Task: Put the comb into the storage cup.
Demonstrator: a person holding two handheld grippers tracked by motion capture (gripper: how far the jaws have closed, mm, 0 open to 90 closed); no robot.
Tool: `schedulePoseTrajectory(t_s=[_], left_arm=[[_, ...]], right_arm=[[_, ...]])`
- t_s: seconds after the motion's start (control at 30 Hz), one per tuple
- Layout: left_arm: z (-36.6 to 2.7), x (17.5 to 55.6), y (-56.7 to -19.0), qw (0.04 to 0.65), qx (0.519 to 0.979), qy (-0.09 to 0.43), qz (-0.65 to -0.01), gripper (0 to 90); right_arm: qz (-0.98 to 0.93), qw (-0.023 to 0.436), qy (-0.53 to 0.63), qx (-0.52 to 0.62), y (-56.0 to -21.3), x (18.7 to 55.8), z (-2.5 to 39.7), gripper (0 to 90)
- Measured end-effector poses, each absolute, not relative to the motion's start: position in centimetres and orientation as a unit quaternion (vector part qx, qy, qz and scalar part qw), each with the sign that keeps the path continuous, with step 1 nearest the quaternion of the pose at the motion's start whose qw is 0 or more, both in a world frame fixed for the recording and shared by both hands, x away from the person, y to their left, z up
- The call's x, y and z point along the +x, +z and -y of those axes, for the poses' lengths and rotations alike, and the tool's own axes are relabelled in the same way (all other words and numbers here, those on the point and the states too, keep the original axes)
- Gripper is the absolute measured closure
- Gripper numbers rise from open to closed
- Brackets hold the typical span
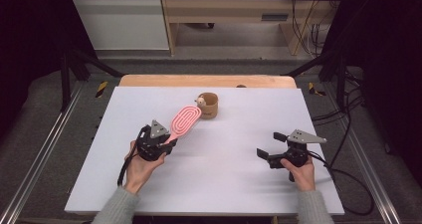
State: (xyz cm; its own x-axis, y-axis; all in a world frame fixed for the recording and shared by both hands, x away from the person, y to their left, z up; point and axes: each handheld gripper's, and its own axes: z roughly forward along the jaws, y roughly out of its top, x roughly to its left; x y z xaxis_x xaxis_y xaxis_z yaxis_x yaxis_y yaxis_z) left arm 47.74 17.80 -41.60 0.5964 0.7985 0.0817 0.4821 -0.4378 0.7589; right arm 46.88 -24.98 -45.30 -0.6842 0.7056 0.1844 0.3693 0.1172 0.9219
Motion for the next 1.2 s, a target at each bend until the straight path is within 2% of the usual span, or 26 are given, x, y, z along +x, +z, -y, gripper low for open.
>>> schedulePoseTrajectory(t_s=[1.2], left_arm=[[-16.2,46.2,-40.6,0.372,0.818,0.241,-0.367,69.4]], right_arm=[[-0.718,0.135,0.578,0.364,-43.5,46.4,20.7,0.5]])
